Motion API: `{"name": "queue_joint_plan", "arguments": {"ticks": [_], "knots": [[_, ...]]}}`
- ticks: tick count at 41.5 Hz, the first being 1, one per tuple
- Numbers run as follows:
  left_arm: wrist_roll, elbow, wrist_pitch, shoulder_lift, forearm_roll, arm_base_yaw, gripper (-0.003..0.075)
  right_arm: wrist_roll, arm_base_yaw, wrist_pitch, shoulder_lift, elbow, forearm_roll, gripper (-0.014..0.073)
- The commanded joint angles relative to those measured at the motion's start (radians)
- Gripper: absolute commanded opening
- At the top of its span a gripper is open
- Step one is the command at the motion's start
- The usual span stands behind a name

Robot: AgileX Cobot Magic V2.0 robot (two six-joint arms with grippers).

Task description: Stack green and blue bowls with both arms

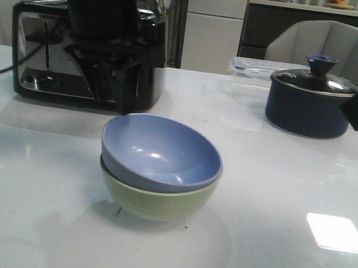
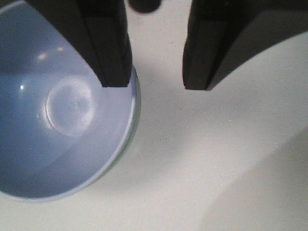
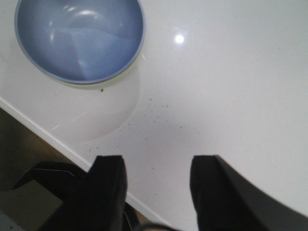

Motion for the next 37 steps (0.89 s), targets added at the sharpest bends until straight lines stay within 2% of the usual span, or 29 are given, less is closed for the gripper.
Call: {"name": "queue_joint_plan", "arguments": {"ticks": [1, 25, 37], "knots": [[0.001, 0.012, -0.022, -0.159, 0.001, -0.007, 0.0349, -0.012, 0.001, -0.050, -0.019, -0.028, -0.006, 0.0433], [-0.010, 0.582, -0.274, -0.847, -0.001, -0.007, 0.0349, -0.012, 0.000, -0.050, -0.019, -0.028, -0.006, 0.0433], [-0.010, 0.809, -0.320, -1.088, -0.001, -0.007, 0.0349, -0.012, 0.000, -0.050, -0.019, -0.028, -0.006, 0.0433]]}}
